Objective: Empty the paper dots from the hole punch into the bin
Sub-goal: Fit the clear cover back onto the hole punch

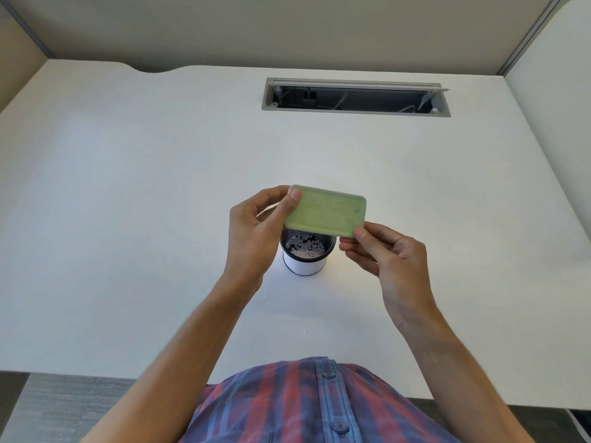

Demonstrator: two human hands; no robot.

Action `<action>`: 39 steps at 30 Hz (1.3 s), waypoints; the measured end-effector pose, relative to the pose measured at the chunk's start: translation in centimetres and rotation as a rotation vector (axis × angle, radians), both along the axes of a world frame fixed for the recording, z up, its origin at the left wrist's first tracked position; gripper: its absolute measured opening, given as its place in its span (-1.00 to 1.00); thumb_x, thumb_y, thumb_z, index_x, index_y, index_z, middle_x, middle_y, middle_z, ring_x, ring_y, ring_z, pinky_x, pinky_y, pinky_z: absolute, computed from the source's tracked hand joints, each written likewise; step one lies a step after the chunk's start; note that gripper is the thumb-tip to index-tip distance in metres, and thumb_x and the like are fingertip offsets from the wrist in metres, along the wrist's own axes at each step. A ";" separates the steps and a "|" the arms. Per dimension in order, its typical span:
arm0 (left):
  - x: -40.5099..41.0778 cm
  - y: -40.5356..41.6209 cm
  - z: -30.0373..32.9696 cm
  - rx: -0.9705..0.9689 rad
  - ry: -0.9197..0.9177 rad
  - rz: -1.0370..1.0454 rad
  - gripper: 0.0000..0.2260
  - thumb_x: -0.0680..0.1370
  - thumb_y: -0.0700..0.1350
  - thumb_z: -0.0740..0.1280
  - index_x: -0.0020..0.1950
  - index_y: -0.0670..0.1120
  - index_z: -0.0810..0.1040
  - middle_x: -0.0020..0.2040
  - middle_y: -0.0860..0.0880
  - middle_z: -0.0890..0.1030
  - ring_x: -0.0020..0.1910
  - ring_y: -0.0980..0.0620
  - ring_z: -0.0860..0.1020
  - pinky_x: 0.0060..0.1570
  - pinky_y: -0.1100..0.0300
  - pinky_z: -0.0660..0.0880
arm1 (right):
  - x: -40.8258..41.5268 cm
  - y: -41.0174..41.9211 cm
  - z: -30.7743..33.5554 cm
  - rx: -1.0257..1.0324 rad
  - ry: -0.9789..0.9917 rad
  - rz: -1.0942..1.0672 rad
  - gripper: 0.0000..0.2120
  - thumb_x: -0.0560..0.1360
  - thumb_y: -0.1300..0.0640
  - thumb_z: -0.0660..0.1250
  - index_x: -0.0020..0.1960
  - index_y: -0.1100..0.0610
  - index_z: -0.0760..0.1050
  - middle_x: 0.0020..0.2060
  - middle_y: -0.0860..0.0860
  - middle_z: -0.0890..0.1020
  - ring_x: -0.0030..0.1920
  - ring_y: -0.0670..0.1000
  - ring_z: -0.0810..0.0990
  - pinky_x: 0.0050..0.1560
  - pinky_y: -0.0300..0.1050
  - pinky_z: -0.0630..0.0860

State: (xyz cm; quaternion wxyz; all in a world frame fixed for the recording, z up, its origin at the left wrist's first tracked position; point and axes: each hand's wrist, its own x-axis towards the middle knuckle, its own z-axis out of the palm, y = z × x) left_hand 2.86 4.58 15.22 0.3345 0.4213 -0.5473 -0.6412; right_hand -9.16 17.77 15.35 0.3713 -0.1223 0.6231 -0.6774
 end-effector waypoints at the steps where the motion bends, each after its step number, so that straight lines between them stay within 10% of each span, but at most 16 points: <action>1: 0.3 0.2 -0.3 -0.044 -0.018 0.011 -0.86 0.54 -0.08 0.45 0.03 -0.11 0.69 -0.08 0.02 0.73 -0.05 0.12 0.69 0.00 0.14 0.63 | -0.1 0.0 0.0 -0.002 -0.015 -0.007 -0.87 0.55 0.32 0.31 -0.02 0.22 0.64 -0.31 0.05 0.73 -0.27 -0.06 0.71 -0.15 -0.27 0.62; 14: 0.3 3.0 -0.3 0.148 0.122 -0.171 -0.75 0.64 -0.15 0.28 0.07 -0.27 0.68 -0.09 -0.18 0.75 -0.06 -0.09 0.73 -0.03 0.20 0.62 | 0.9 -0.3 0.0 -0.010 -0.057 0.055 -0.82 0.56 0.31 0.30 0.00 0.14 0.66 -0.26 0.06 0.74 -0.24 -0.05 0.71 -0.13 -0.25 0.63; 21: 0.6 2.6 -0.8 0.034 0.074 -0.119 -0.73 0.66 -0.17 0.25 -0.09 -0.27 0.66 -0.28 -0.17 0.71 -0.29 -0.08 0.69 -0.16 0.16 0.61 | -0.2 -0.2 0.0 0.137 0.264 -0.009 -0.95 0.50 0.15 0.43 -0.10 0.12 0.66 -0.31 -0.03 0.70 -0.34 -0.03 0.64 -0.24 -0.13 0.56; 26: 0.6 2.8 -0.8 -0.002 0.044 -0.204 -0.70 0.67 -0.18 0.21 -0.16 -0.23 0.63 -0.36 -0.04 0.65 -0.37 -0.01 0.60 -0.22 0.17 0.57 | -1.6 -0.8 0.8 0.113 0.503 0.017 -0.90 0.54 0.04 0.38 -0.05 -0.01 0.67 -0.07 -0.13 0.71 -0.07 -0.11 0.65 -0.11 -0.09 0.59; 39: 0.7 2.8 -0.5 -0.030 -0.032 -0.160 -0.77 0.63 -0.16 0.31 -0.11 -0.27 0.65 -0.30 -0.09 0.67 -0.37 0.00 0.63 -0.27 0.18 0.57 | -1.2 -1.9 0.9 0.070 0.506 0.127 -0.86 0.51 0.19 0.42 -0.17 0.00 0.69 -0.27 -0.13 0.73 -0.22 -0.17 0.65 -0.16 -0.26 0.54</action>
